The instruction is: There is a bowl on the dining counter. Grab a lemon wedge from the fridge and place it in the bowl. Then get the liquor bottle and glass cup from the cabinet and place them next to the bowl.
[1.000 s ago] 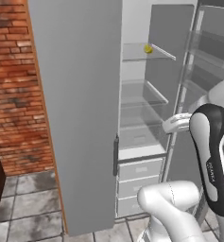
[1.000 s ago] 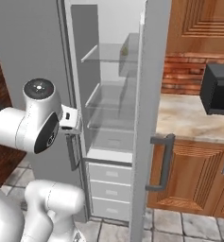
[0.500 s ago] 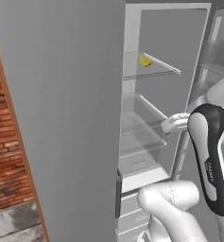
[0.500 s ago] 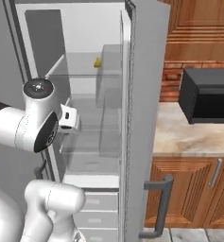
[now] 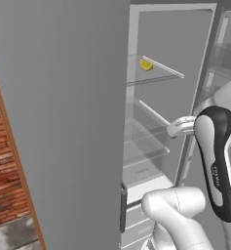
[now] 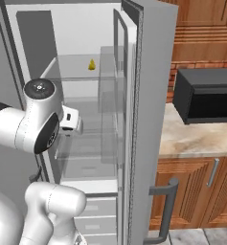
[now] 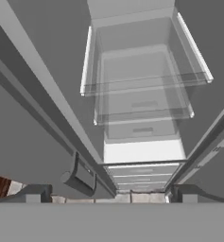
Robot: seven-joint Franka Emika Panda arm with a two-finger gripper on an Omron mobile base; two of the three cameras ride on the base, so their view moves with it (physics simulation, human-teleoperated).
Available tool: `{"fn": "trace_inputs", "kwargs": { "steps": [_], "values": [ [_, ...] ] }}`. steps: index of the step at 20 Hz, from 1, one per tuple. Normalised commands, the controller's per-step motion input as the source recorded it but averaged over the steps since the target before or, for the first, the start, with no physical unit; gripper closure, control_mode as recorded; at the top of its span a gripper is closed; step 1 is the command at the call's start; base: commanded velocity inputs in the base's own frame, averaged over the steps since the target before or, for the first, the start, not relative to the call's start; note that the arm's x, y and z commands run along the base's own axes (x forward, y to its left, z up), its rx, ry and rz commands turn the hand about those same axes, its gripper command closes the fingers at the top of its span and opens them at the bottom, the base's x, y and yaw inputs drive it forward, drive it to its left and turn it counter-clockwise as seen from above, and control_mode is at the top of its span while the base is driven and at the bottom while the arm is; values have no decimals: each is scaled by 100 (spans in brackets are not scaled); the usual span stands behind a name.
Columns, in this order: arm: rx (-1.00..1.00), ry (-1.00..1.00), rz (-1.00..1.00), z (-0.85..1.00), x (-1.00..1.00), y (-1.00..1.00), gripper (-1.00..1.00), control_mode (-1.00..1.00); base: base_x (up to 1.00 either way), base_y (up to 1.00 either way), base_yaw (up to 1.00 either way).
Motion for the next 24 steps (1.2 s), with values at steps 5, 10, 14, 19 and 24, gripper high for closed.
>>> {"fn": "trace_inputs", "kwargs": {
  "steps": [5,10,14,19,24],
  "values": [
    [-5,-9,0,4,25,0,-100,-100,22,0,0],
    [-22,-22,0,51,52,0,-100,-100,0,0,0],
    [-23,-21,0,64,44,-1,-100,-100,0,0,0],
    [-8,-7,-1,39,23,-10,-100,-100,0,0,0],
    [4,0,-7,9,40,-13,-100,-100,0,0,0]
  ]
}}
